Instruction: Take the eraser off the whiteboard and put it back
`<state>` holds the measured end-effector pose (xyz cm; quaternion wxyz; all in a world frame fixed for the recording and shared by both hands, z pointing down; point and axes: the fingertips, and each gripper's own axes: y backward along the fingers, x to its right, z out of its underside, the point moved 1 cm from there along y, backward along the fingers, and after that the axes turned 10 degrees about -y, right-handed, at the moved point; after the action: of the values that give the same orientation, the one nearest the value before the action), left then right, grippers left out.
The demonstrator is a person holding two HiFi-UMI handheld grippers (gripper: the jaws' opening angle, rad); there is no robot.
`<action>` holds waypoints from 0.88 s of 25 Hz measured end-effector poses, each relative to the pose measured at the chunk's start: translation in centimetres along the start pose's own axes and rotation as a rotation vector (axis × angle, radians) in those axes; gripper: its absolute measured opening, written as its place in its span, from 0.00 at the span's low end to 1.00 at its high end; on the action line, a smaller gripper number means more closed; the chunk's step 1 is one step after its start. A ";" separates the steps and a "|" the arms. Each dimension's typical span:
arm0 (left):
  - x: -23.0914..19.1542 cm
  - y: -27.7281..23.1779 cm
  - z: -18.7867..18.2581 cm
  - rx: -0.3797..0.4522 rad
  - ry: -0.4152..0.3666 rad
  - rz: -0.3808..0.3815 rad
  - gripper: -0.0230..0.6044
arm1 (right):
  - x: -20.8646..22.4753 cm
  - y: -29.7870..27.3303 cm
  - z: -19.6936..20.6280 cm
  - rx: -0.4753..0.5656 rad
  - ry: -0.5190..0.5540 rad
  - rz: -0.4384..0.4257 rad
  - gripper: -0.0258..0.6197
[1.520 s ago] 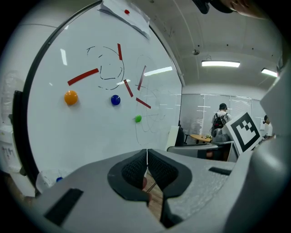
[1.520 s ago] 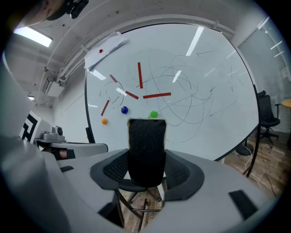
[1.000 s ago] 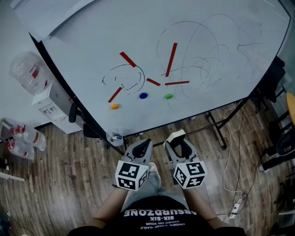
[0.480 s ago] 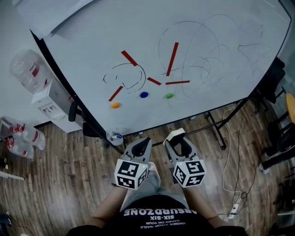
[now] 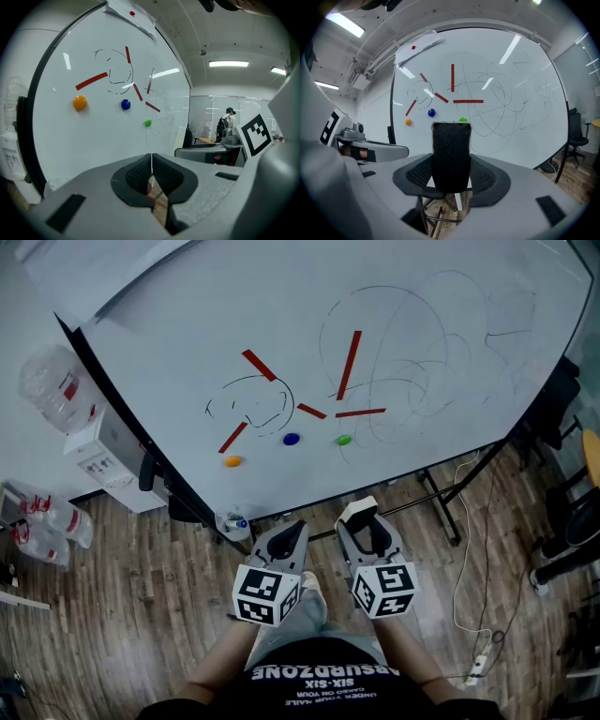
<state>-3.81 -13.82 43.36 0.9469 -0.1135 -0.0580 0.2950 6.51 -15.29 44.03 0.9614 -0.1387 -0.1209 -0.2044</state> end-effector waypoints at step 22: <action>-2.3 -3.4 -0.7 -0.004 0.011 -0.009 0.05 | 1.7 -5.2 -2.9 0.043 0.099 0.013 0.40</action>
<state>-3.75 -17.99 43.41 0.9483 -0.1168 -0.0541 0.2899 6.33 -21.40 42.94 0.9704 -0.1084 -0.0765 -0.2019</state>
